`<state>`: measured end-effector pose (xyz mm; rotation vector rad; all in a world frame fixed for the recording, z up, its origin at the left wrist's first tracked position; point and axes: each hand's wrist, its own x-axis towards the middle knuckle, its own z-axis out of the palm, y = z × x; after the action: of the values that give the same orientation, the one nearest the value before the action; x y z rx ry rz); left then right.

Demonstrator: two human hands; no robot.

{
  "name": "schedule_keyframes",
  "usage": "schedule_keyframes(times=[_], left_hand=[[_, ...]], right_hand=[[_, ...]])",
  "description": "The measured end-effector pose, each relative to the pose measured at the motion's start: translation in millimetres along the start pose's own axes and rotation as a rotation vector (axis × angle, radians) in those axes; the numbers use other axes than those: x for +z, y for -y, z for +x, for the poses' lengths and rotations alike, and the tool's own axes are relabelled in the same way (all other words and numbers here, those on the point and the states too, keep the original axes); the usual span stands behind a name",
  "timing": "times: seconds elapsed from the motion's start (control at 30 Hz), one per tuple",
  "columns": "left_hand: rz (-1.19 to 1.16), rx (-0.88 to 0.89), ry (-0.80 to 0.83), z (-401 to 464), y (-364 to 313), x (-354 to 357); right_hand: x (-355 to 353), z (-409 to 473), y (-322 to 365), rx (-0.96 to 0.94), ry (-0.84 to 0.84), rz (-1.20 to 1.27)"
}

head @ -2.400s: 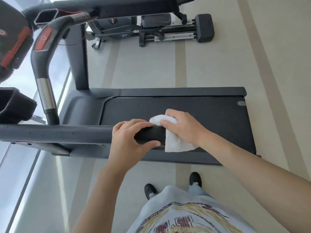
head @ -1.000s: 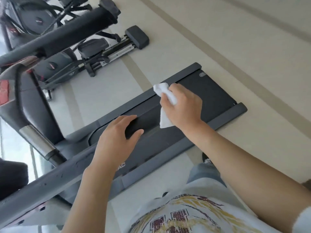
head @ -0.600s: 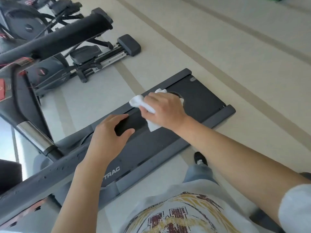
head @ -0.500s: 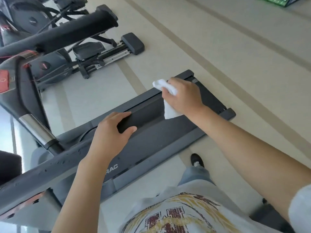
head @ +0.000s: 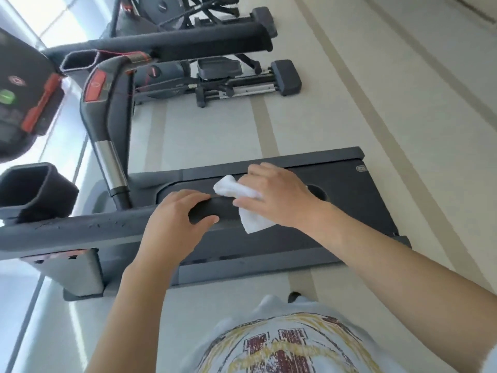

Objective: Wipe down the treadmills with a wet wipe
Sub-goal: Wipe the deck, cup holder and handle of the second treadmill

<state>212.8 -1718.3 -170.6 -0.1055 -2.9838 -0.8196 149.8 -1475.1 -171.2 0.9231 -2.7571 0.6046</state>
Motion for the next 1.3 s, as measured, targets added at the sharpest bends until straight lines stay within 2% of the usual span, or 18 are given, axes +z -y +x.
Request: schedule_keyframes(times=[0.07, 0.3, 0.5, 0.63, 0.8, 0.9, 1.07, 1.2, 1.3], left_hand=[[0.01, -0.039, -0.052, -5.1, -2.2, 1.5], [0.063, -0.087, -0.181, -24.3, -5.9, 13.6], [0.09, -0.266, -0.291, -46.3, 0.0, 0.8], [0.12, -0.287, -0.306, -57.1, 7.2, -10.6], [0.108, -0.315, -0.328, -64.9, 27.4, -26.6], [0.1, -0.275, -0.336, -67.2, 45.8, -35.0], [0.065, -0.23, -0.32, -63.7, 80.8, -46.3], [0.057, -0.174, -0.359, -58.0, 96.0, -45.4], [0.03, -0.14, -0.401, -55.0, 103.2, -43.0]], right_hand=[[-10.7, -15.5, -16.9, -0.09, 0.057, -0.041], [-12.9, -17.7, -40.8, -0.224, 0.033, -0.091], [28.4, 46.7, 23.5, -0.285, 0.14, -0.005], [57.8, 79.8, 72.6, -0.353, 0.156, -0.016], [50.9, 74.0, 70.2, -0.332, 0.167, 0.073], [36.7, 56.0, 51.4, -0.315, 0.178, 0.046], [15.5, 34.8, 24.5, -0.178, 0.187, 0.045], [36.3, 42.1, 52.1, -0.059, 0.099, -0.081], [62.4, 63.2, 94.0, -0.06, 0.088, -0.118]])
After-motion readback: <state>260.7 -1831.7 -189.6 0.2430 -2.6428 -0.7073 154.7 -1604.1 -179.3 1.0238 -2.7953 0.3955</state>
